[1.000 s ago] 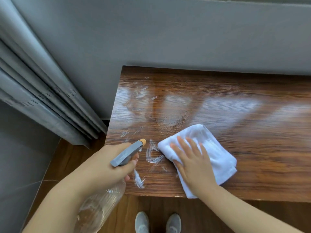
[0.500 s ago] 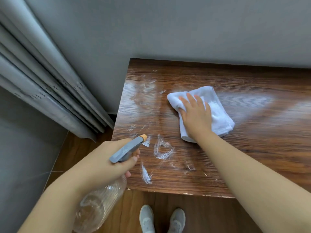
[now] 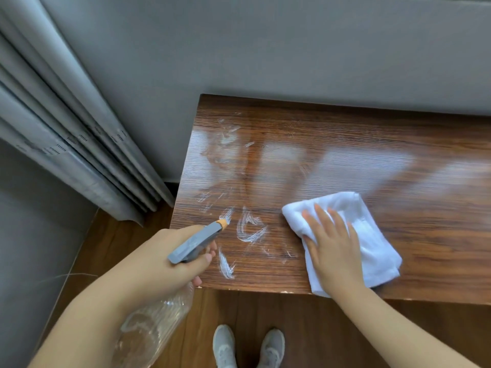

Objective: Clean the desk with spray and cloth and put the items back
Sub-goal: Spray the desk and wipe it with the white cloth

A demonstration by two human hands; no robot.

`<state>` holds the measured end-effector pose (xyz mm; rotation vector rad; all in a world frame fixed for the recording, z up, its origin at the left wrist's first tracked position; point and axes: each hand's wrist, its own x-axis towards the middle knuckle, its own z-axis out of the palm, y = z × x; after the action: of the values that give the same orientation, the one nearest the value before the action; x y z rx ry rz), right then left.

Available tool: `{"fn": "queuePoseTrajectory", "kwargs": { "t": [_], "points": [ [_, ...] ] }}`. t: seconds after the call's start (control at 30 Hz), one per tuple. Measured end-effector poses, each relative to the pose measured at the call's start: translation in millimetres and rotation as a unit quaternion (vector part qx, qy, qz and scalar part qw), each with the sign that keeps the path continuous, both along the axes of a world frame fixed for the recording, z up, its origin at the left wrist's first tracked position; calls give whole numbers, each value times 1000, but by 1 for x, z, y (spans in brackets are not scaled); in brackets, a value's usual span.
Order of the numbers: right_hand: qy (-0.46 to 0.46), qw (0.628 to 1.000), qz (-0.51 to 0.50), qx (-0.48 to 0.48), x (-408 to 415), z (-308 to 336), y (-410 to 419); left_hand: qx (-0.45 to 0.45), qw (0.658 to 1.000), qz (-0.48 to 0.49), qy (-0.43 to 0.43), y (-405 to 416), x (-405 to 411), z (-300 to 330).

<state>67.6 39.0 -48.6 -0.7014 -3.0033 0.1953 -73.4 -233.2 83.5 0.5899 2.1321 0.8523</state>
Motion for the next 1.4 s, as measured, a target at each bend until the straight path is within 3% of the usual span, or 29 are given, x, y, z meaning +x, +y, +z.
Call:
{"fn": "queuePoseTrajectory", "kwargs": {
  "t": [0.27,0.5,0.83,1.07,1.4],
  "points": [
    [-18,997,79,-7,-49,1,-41,-33,998,-37,-41,-6,1,-6],
    [-21,1000,20,-5,-112,5,6,-40,996,-41,-69,-11,5,-14],
    [10,998,-62,-29,-34,9,52,-60,993,-90,-53,-4,13,-12],
    [10,1000,-23,-15,18,2,21,-73,990,-105,-54,2,18,-14],
    [-18,999,50,-7,-39,0,-49,-30,997,-59,-46,-5,14,-9]
  ]
}}
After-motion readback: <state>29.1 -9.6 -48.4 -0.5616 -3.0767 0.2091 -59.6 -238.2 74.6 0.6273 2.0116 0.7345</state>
